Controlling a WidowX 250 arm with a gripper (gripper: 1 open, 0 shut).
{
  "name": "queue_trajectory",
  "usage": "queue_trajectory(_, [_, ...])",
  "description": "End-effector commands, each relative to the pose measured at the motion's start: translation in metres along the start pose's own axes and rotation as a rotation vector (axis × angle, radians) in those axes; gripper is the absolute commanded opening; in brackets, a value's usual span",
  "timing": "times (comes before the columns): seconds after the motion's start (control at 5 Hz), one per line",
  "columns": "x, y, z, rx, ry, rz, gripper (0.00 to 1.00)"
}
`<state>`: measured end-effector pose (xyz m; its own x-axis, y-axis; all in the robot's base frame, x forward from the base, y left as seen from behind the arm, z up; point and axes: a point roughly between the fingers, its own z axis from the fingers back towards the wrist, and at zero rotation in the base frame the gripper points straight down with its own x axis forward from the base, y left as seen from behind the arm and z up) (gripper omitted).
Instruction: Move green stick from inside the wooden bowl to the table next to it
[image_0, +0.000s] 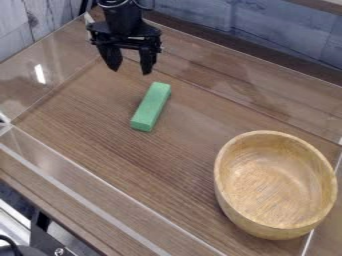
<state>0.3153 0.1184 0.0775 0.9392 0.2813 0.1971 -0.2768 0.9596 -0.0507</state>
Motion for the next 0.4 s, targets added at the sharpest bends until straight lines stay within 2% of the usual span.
queue_trajectory(0.0, [0.009, -0.007, 0.022, 0.019, -0.075, 0.033, 1.00])
queue_trajectory(0.2, [0.004, -0.018, 0.019, 0.022, -0.064, 0.061, 1.00])
